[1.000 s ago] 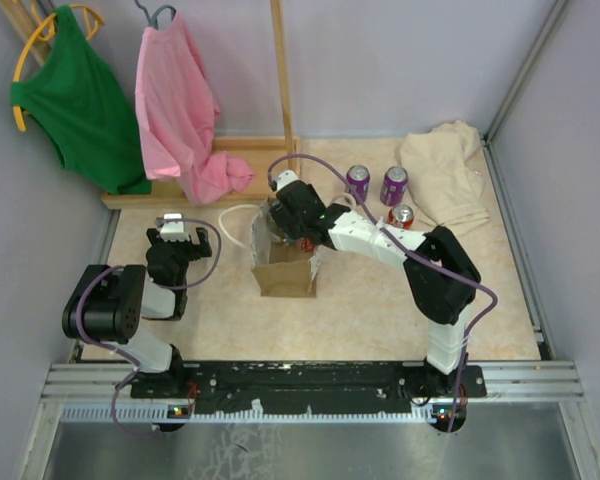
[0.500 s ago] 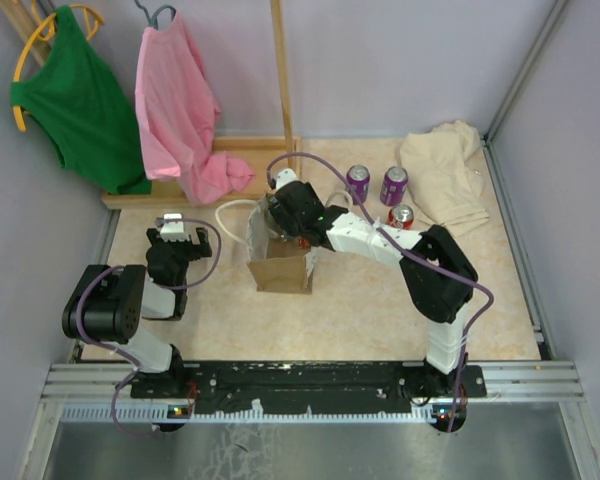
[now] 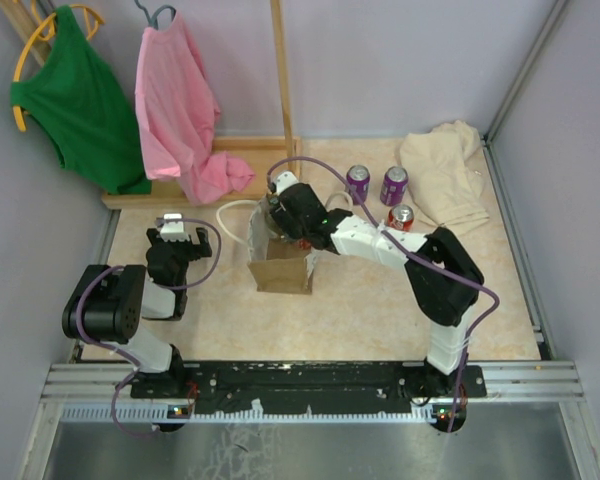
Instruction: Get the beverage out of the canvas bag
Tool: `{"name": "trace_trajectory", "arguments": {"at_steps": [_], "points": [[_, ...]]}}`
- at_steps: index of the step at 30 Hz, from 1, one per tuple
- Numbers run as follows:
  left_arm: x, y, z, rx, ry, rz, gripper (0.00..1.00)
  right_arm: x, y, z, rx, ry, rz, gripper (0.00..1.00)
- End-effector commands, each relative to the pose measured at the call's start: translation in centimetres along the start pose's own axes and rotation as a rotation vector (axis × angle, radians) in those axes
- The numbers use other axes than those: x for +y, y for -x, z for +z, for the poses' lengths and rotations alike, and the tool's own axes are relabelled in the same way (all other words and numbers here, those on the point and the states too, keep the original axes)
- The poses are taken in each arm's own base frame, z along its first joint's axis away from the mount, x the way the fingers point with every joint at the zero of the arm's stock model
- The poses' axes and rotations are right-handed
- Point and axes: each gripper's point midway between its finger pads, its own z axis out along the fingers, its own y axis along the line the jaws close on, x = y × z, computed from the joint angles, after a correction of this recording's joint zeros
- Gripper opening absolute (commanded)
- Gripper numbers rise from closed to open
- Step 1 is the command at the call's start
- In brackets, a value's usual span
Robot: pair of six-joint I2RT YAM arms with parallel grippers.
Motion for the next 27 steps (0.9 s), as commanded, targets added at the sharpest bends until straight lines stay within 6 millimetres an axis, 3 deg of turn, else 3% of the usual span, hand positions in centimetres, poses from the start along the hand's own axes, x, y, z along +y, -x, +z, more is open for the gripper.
{"name": "trace_trajectory", "arguments": {"at_steps": [1, 8, 13, 14, 27], "points": [[-0.3, 1.3, 0.5, -0.048, -0.014, 0.0, 1.0, -1.8, 5.6, -3.7, -0.143, -0.013, 0.009, 0.0], [-0.3, 1.3, 0.5, -0.048, -0.014, 0.001, 1.0, -2.8, 9.9, -6.6, -0.24, -0.005, 0.021, 0.0], [-0.3, 1.3, 0.5, -0.049, -0.015, 0.001, 1.0, -2.8, 11.6, -8.0, -0.281, 0.015, 0.025, 0.0], [-0.3, 1.3, 0.5, -0.048, -0.013, 0.0, 1.0, -3.3, 12.7, -9.5, -0.316, 0.018, 0.035, 0.0], [-0.3, 1.3, 0.5, -0.049, -0.014, 0.001, 1.0, -5.6, 18.8, -15.4, -0.474, 0.002, 0.051, 0.0]]}}
